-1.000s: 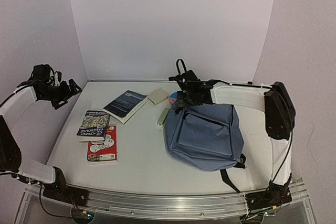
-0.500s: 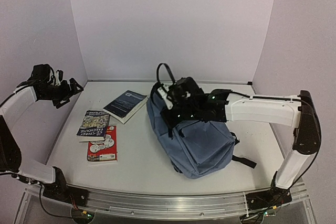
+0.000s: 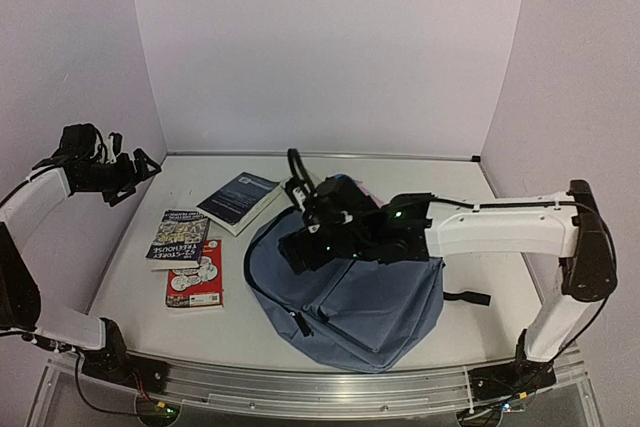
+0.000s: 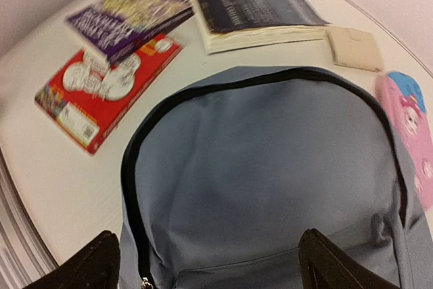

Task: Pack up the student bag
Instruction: Adjust the student bag at the center of the board.

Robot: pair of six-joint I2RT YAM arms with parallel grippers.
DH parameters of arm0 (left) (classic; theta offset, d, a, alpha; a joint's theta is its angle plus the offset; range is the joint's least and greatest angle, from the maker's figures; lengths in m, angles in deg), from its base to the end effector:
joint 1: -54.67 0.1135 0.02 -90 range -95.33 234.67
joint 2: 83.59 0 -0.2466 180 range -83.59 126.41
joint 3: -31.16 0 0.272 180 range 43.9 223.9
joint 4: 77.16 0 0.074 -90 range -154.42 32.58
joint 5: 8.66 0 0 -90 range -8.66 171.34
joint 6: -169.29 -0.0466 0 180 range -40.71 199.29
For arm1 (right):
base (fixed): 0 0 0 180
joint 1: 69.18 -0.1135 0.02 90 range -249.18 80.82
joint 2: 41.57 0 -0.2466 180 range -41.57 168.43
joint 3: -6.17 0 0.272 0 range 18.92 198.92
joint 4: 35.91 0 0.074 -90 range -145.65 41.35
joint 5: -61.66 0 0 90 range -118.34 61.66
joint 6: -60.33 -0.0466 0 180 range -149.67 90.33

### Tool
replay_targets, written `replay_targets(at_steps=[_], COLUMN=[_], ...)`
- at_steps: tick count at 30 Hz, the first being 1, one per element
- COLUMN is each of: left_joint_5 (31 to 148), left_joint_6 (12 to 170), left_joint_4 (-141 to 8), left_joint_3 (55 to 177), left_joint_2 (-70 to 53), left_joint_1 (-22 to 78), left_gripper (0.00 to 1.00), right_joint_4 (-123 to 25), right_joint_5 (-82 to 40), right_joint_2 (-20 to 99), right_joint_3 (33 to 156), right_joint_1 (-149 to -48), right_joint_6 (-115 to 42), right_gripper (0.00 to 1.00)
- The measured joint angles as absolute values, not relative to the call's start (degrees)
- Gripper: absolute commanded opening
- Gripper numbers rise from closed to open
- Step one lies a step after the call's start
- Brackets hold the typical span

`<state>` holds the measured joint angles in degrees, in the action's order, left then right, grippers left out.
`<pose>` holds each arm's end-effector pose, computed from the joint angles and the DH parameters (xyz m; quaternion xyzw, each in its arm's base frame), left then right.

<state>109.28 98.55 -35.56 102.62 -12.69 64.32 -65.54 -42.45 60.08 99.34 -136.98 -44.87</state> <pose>0.2976 0.0285 0.2736 -0.1236 0.8802 -0.2526 0.3823 0.1740 0.3962 0.2413 -0.3472 0.8238 0.2050 0.3984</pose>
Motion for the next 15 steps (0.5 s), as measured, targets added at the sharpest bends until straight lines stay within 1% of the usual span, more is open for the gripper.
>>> replay_targets(at_steps=[4,10,15], left_joint_5=[109.95,111.17,111.13], left_joint_6=[98.55,98.08,96.7], left_joint_4=[-35.64,-37.0,-37.44], left_joint_3=[102.6,101.8,101.59], left_joint_2=[-12.69,-12.71,-12.71], left_joint_1=[64.32,63.56,60.65], left_gripper=[1.0,1.0,1.0], right_joint_4=[-66.77,-69.42,-72.8], right_joint_5=[-44.62,-42.61,-38.99], right_joint_2=[52.68,44.33,41.35], right_joint_3=[96.09,80.89,70.97], right_joint_1=[-131.98,-117.81,-112.01], right_joint_6=[-56.25,-69.36,-74.33], right_gripper=[0.95,0.98,0.98])
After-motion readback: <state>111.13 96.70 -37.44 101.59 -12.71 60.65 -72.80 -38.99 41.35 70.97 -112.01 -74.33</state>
